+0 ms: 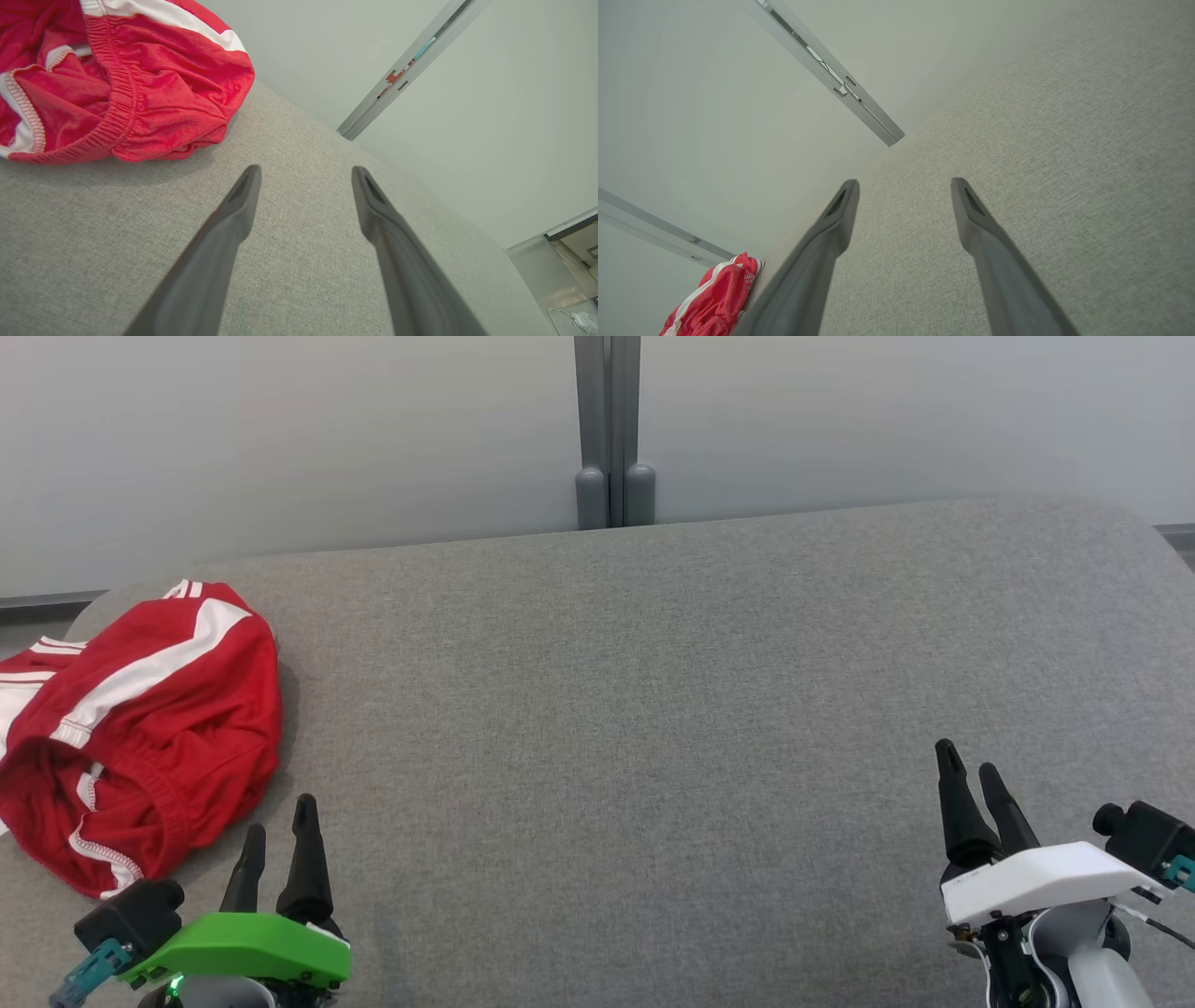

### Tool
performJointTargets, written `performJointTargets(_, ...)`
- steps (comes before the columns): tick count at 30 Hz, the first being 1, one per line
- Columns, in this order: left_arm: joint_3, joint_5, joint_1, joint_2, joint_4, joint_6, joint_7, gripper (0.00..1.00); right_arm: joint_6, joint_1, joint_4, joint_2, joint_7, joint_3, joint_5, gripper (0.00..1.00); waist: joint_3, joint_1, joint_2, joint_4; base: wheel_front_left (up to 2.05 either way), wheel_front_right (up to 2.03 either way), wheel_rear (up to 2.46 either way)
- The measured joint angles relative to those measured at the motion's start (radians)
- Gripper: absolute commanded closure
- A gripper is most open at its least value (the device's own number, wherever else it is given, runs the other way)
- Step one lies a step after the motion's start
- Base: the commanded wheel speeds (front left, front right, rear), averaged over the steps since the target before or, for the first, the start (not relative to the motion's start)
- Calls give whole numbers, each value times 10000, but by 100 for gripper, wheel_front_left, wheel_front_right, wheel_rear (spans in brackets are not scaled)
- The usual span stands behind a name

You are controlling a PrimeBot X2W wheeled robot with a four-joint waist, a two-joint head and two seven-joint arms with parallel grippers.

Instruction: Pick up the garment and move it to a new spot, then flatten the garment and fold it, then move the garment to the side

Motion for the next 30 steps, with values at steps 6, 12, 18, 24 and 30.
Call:
performJointTargets(6,-155,723,29,82,-86,138,-203,0,0,65,-84,-6,-100,21,-779,0,-33,0,0,27,0,0,0)
performJointTargets(12,-245,1402,130,151,-161,267,-355,0,0,101,-173,-12,-192,44,-1549,0,-70,0,0,45,0,0,0)
performJointTargets(18,-345,2034,201,203,-249,339,-522,0,0,118,-261,-19,-240,61,-2309,0,-103,0,0,52,0,0,0)
performJointTargets(24,-470,2635,242,230,-305,420,-694,0,0,151,-347,-25,-322,79,-3026,0,-138,0,0,55,0,0,0)
performJointTargets(30,-554,3150,323,253,-291,424,-830,0,2,174,-416,-31,-410,113,-3641,0,-171,0,0,61,0,0,0)
